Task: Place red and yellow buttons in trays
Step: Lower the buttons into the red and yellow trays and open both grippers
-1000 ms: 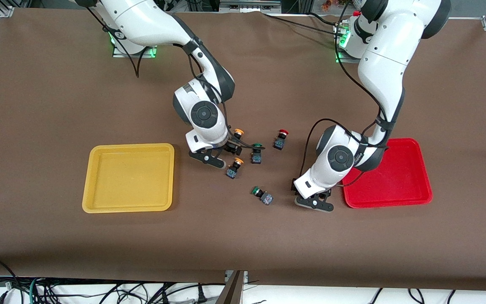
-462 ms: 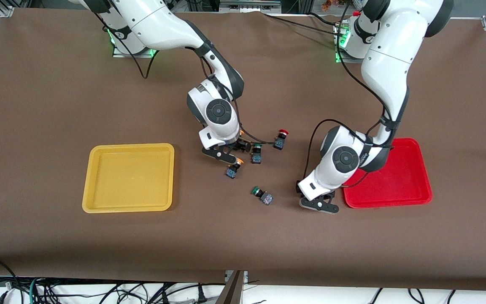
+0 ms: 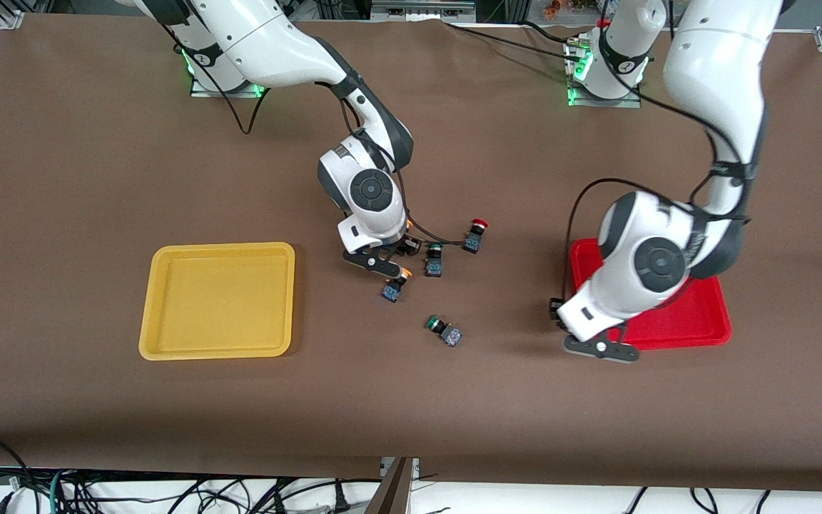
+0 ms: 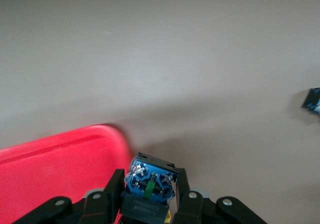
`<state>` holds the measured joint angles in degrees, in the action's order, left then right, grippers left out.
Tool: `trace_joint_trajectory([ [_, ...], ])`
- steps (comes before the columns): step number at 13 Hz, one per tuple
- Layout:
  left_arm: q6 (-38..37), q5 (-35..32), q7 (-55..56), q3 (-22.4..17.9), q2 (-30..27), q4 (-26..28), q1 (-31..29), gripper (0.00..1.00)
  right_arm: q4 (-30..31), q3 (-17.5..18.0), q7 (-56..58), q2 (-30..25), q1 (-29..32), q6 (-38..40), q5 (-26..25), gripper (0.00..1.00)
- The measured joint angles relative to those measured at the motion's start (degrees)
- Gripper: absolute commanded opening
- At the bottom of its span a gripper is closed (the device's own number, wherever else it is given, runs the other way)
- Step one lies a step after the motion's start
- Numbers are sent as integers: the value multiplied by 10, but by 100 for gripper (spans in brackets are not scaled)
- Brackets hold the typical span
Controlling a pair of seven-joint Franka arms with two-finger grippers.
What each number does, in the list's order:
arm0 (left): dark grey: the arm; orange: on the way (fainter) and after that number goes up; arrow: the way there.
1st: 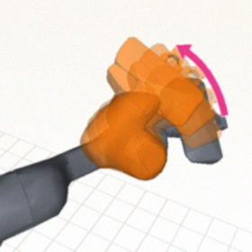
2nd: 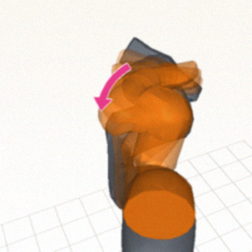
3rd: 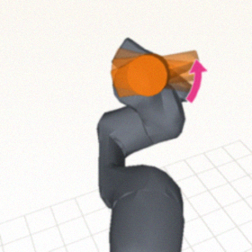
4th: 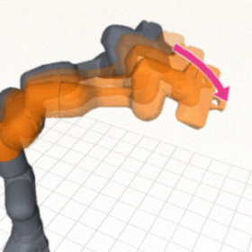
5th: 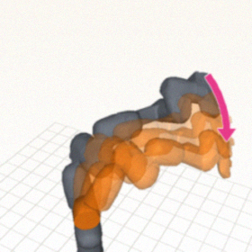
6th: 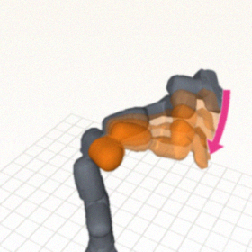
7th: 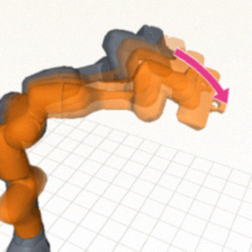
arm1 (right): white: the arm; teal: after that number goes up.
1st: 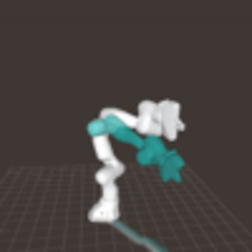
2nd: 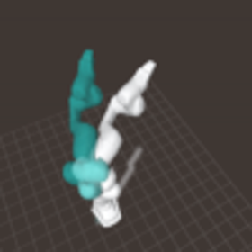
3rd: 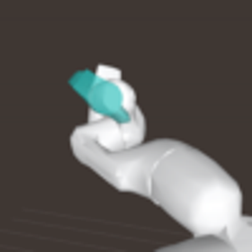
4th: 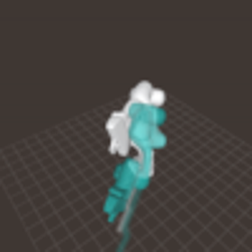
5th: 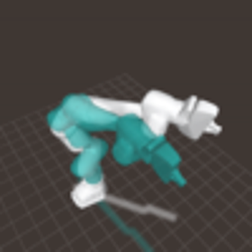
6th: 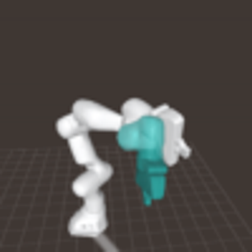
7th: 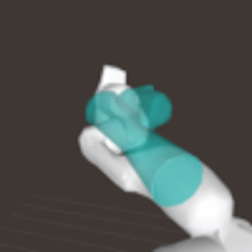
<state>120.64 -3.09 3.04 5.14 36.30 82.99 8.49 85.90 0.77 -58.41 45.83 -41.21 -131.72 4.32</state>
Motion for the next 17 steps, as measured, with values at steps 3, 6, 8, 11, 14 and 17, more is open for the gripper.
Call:
trace_joint_trajectory([
  [3,-46,-1,-142,-1,-9,3,-74,6,-17,-28,73,-19,25,64,-1,0],
  [6,-56,-1,-220,-2,0,44,-121,5,-22,-42,228,-69,135,159,-2,0],
  [8,-55,-1,-236,-2,10,80,-137,5,-20,-71,330,-78,188,178,-7,0],
  [11,-14,-1,-244,-3,23,125,-178,99,-10,-109,457,-68,257,178,-7,0],
  [14,-1,-1,-249,-2,24,136,-192,100,-3,-110,497,-38,304,162,-7,0],
  [17,-19,-1,-245,8,-9,130,-188,100,0,-107,497,-15,305,147,-7,98],
])
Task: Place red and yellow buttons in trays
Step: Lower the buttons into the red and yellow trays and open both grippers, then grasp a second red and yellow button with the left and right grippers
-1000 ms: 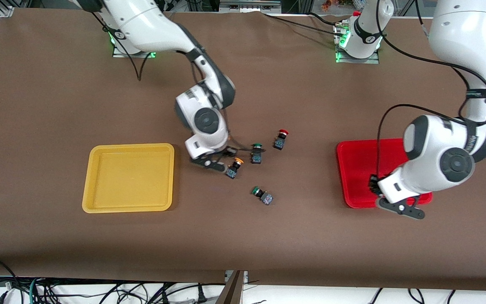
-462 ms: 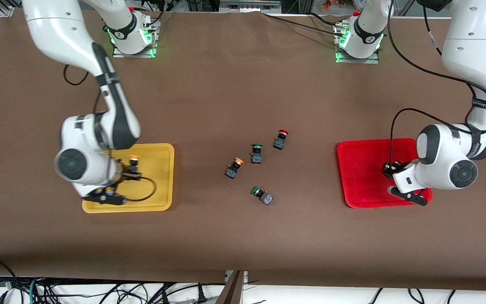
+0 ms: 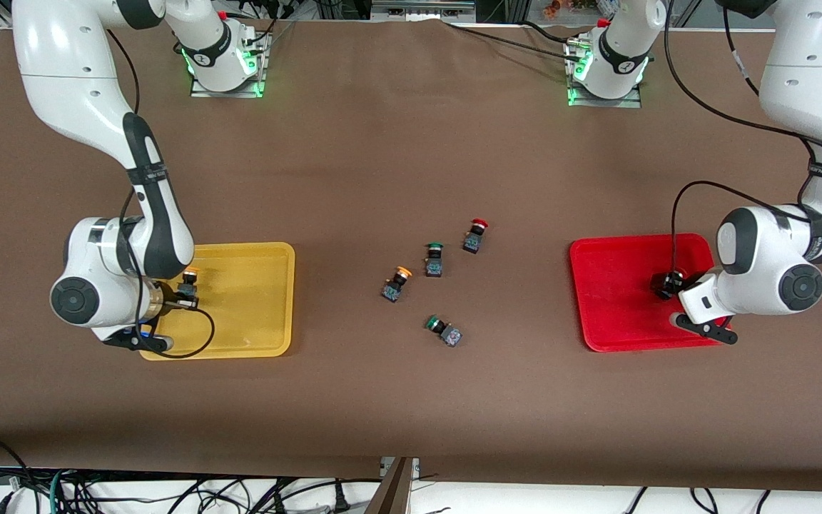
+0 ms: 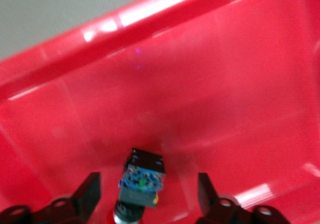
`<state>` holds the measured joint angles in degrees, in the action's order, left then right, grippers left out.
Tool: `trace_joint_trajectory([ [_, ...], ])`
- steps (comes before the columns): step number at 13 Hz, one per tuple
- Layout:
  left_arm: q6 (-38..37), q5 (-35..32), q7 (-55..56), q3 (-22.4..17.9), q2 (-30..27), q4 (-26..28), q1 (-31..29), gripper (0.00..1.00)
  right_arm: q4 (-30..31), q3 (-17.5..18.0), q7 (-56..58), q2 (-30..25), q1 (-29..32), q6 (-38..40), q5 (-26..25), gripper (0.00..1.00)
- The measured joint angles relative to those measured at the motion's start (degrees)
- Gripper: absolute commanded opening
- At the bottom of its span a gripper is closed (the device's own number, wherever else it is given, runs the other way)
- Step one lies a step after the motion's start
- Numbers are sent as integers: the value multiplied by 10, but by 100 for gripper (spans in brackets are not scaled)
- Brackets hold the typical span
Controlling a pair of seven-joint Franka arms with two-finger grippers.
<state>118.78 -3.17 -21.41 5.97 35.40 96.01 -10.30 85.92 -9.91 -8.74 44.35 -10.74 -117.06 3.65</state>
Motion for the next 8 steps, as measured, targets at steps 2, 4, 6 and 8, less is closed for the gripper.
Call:
trace_joint_trajectory([
  [2,-47,0,33,17,-52,-6,6,100,-4,2,0,1,-2,-6,0,99],
  [4,-94,1,115,63,-95,-5,8,100,-26,12,-2,-6,-7,-4,1,99],
  [6,-107,1,221,126,-106,-2,15,100,-54,40,-58,-16,-26,12,3,99],
  [8,-92,1,290,167,-93,4,44,100,-71,72,-174,-21,-59,14,3,99],
])
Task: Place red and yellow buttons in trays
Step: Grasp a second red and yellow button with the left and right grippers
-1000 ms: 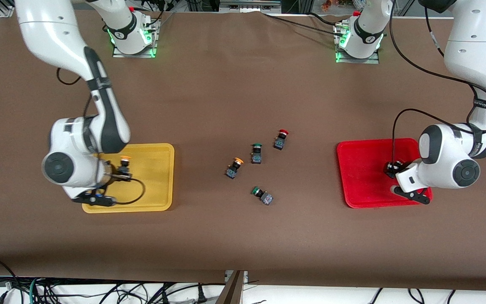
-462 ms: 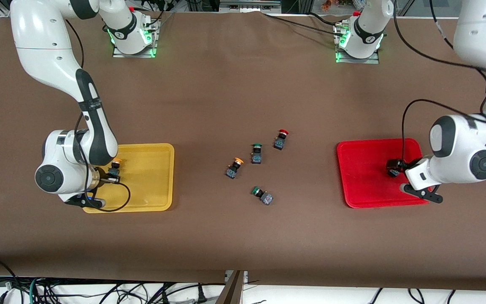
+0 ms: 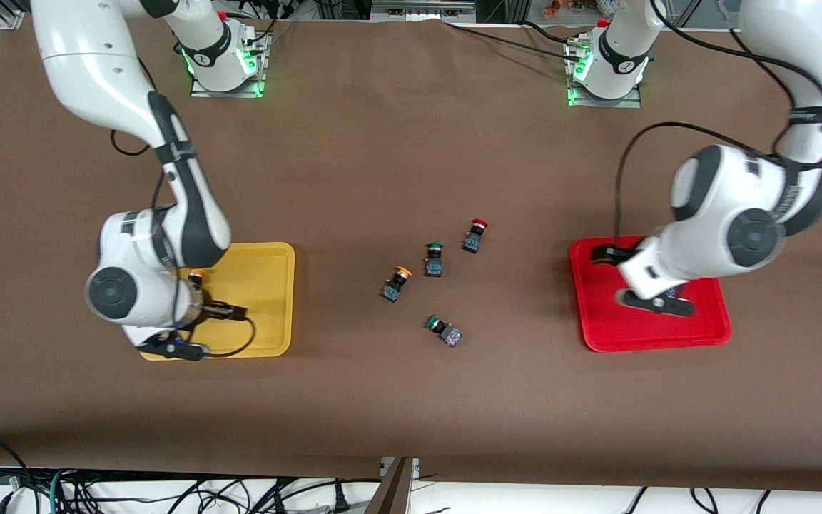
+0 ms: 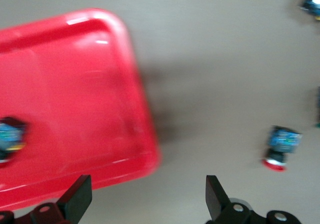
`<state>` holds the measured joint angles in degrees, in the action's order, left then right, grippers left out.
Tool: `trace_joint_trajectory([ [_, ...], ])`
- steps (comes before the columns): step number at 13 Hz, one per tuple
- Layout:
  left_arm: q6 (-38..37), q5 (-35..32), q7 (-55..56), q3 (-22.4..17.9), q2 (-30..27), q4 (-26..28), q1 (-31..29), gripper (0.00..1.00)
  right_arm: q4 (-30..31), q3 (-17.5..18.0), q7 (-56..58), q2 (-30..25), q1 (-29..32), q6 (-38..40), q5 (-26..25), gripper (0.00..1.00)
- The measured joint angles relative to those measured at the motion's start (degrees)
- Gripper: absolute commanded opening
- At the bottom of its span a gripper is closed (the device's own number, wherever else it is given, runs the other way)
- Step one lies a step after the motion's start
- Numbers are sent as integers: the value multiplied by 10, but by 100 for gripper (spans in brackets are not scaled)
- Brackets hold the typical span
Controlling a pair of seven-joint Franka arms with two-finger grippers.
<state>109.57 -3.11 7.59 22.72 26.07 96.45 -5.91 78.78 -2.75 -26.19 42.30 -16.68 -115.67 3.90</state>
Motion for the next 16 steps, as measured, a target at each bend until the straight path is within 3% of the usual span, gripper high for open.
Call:
trace_joint_trajectory([
  [4,66,0,100,6,46,6,101,100,-9,21,-191,9,-88,-58,0,99],
  [8,143,0,129,6,107,13,143,100,-46,19,-344,65,-167,-119,-4,99],
  [11,151,-36,160,5,126,13,169,100,-107,17,-382,118,-190,-122,-8,99],
  [14,151,-78,213,6,137,15,195,100,-128,17,-385,149,-204,-135,-8,98],
  [15,151,-80,217,5,139,17,200,100,-129,17,-385,157,-208,-142,-8,84],
  [16,151,-81,220,5,140,20,202,100,-129,17,-385,163,-212,-146,-8,42],
])
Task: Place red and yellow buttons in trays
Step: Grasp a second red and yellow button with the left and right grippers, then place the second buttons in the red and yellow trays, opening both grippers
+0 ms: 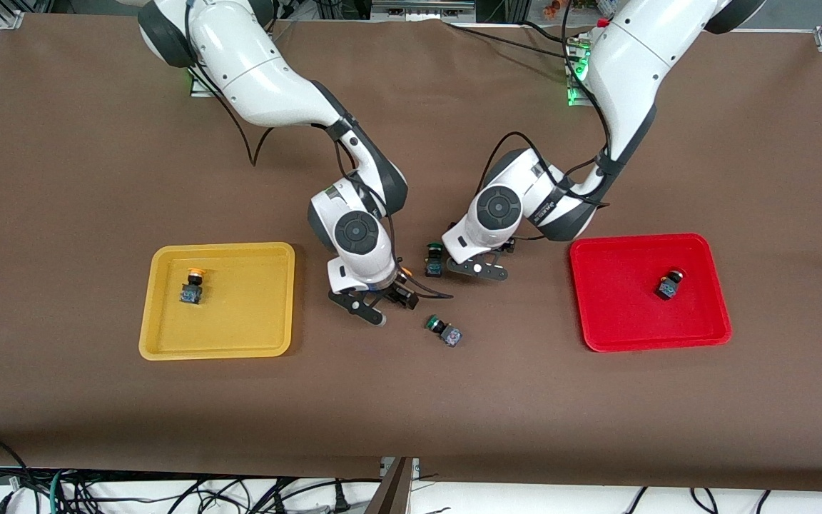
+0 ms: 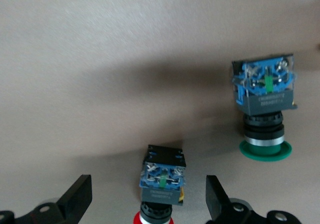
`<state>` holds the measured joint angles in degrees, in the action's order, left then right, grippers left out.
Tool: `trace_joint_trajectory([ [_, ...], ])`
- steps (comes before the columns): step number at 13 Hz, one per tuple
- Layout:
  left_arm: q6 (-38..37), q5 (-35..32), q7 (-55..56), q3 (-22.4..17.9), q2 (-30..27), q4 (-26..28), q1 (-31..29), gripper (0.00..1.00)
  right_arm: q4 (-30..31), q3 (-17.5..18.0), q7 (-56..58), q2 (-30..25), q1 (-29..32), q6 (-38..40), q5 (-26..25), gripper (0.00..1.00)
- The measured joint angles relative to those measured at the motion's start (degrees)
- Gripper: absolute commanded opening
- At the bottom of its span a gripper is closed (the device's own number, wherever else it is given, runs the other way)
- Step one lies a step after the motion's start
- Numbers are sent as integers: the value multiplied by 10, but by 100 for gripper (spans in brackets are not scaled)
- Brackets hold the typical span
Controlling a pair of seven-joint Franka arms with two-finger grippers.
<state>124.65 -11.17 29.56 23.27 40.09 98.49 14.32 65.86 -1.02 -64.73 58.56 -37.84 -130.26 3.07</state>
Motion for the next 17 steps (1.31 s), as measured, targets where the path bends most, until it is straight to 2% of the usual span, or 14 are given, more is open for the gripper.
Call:
trace_joint_trajectory([
  [1,2,0,1,0,1,6,0,100,-1,0,0,4,-3,-1,0,7],
  [2,11,0,1,-1,1,14,0,100,-1,0,0,6,-5,-1,-2,0],
  [3,25,0,1,-1,2,22,0,81,-2,0,0,5,-5,-1,-3,0],
  [4,36,0,1,-1,2,29,0,46,-6,-1,0,5,-5,1,-3,0],
  [5,42,0,2,-1,3,33,0,21,-9,-3,3,4,-4,6,-3,0],
  [6,45,0,2,-1,3,36,0,6,-13,-6,15,4,-2,19,-3,0],
  [7,45,0,2,-1,3,36,0,0,-19,-8,43,2,6,39,-3,0],
  [11,38,0,3,-2,-5,33,-4,0,-31,-12,247,-43,107,156,-2,0],
  [13,-3,-1,3,-4,-29,26,-18,0,-31,-12,353,-57,161,197,-2,0],
  [15,-60,-1,-25,-6,-73,20,-54,2,-24,-13,431,-59,197,226,-2,0],
  [17,-106,-2,-95,-8,-110,18,-104,2,3,-17,459,-59,206,233,-2,0],
])
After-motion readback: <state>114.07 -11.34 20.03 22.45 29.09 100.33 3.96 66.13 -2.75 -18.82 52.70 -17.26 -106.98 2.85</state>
